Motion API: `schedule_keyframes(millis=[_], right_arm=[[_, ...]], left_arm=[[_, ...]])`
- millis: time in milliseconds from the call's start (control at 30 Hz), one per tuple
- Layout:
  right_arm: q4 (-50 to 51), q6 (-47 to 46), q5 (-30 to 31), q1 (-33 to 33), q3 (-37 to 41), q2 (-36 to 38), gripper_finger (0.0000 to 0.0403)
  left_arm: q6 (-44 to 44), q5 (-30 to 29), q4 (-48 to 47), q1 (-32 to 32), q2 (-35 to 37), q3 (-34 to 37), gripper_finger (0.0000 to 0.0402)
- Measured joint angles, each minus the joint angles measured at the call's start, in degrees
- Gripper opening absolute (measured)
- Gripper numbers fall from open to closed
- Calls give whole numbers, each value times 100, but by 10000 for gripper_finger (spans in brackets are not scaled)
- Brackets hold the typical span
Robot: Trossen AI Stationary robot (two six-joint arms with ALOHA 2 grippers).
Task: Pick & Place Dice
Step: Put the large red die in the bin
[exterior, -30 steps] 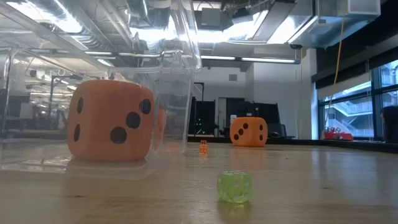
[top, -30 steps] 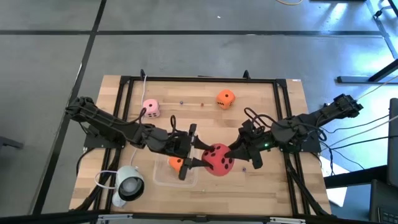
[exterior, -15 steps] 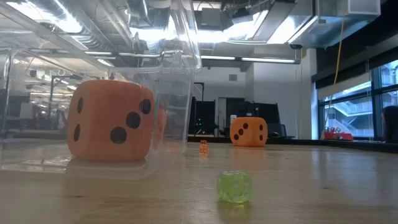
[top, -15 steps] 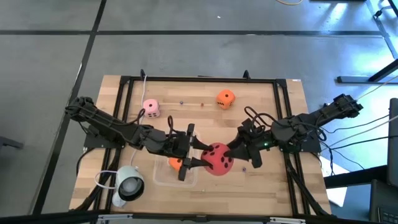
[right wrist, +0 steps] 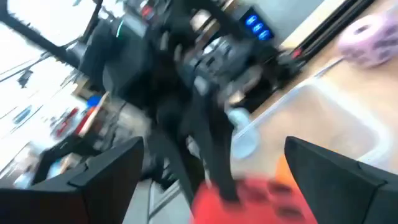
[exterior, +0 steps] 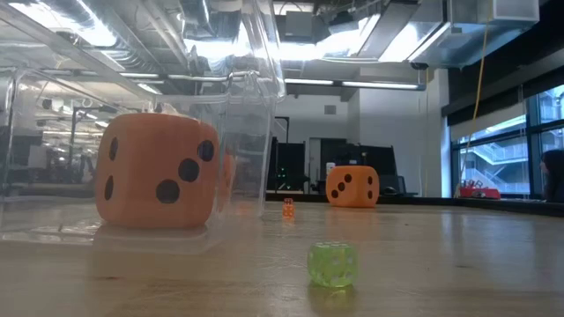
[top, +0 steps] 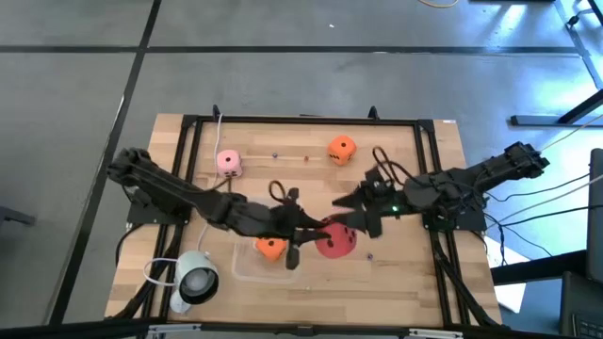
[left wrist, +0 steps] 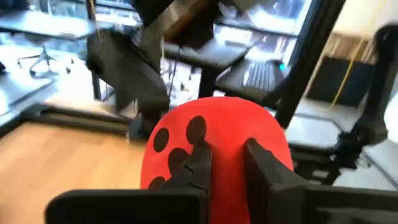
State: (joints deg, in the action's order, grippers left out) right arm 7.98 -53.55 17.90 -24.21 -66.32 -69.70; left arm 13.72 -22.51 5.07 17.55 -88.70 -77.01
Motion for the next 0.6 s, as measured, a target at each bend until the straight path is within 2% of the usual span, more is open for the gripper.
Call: schedule_keyframes(millis=[100,267,600], right_arm=[[-3,1,203,6,2,3,370],[-7,79,253,4,7,47,350],[938,188,453,122,15,601,324]], left_arm=[[-68,-103,-231,-52,-50,47,15],[-75,-404,-465,-64,333,4,9],[189,-625,-1643,-6,1189,6,2]])
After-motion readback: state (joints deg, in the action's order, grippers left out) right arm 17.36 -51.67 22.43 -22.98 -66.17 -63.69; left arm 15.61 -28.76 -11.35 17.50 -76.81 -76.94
